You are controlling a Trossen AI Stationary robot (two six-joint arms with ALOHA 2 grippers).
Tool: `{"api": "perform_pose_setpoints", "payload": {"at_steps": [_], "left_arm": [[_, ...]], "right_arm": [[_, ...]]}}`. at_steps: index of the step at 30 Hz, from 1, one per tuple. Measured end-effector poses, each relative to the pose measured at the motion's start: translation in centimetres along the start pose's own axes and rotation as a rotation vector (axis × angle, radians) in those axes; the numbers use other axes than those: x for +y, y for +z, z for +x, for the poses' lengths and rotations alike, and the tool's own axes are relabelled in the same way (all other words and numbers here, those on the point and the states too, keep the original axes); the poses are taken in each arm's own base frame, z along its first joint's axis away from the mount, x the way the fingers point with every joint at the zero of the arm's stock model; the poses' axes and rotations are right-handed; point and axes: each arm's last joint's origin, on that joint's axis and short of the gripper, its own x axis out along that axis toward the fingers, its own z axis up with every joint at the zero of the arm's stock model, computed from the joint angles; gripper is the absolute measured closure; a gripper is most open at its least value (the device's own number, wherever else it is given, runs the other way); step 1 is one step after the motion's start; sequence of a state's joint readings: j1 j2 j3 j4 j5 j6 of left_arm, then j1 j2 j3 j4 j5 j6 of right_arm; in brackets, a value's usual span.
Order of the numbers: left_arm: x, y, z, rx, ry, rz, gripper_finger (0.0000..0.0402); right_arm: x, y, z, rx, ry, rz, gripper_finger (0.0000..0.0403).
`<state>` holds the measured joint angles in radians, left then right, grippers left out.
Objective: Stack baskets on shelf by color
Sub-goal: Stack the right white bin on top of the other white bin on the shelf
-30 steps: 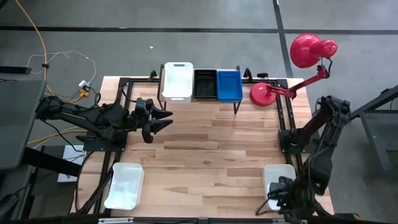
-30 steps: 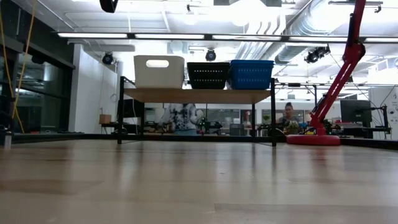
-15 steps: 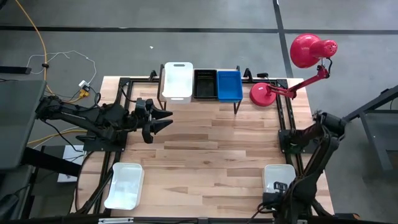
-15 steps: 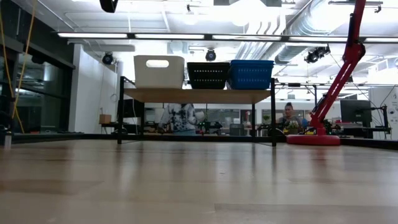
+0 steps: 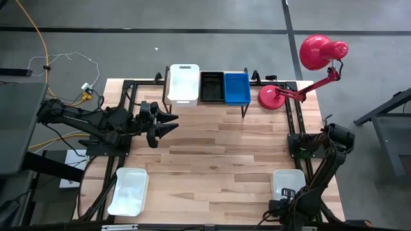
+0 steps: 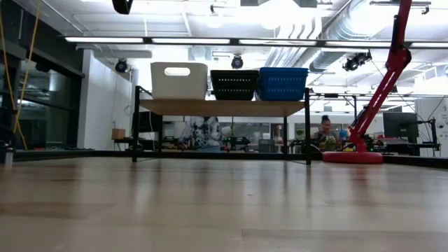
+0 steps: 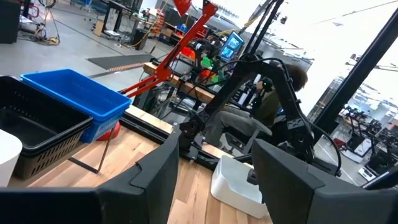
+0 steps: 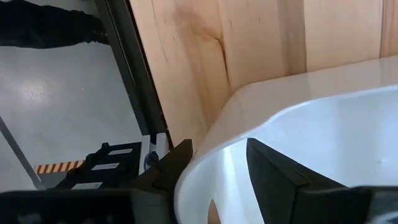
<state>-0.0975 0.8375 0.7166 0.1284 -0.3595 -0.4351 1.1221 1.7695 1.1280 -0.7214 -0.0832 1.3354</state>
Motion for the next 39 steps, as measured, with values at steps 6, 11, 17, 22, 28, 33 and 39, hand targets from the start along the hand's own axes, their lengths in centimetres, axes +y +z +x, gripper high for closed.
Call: {"api": "perform_pose_setpoints", "payload": {"at_steps": [6,11,17,22,28,33,39], "left_arm": [[0.0,0.0,0.0,0.0,0.0,0.0,0.0211],[0.0,0.0,0.0,0.0,0.0,0.0,0.0211],[0.0,0.0,0.0,0.0,0.0,0.001,0.0211],[0.0,0.0,0.0,0.003,-0.006,0.0,0.0211],[-0.5,0.5,-0.2,0.023,-0.101,-0.051,0.0211],[-1.1,1.8,-0.8,0.017,-0.2,-0.08,0.0211],[-1.5,3.0,-1.4,0.013,-0.206,-0.055,0.0211]], "right_arm": [[-0.1,0.2,0.0,0.009,-0.006,-0.028,0.0287],[-0.6,1.3,-1.3,0.031,0.029,-0.11,0.0388],[-2.8,5.1,-6.4,-0.064,0.096,-0.233,0.0399],[-5.8,9.9,-12.3,-0.284,0.19,-0.37,0.0401],[-8.3,16.0,-19.3,-0.604,0.232,-0.515,0.0402],[-9.2,19.4,-22.8,-0.729,0.141,-0.636,0.0403],[-9.7,21.0,-20.6,-0.528,0.047,-0.702,0.0403]]}}
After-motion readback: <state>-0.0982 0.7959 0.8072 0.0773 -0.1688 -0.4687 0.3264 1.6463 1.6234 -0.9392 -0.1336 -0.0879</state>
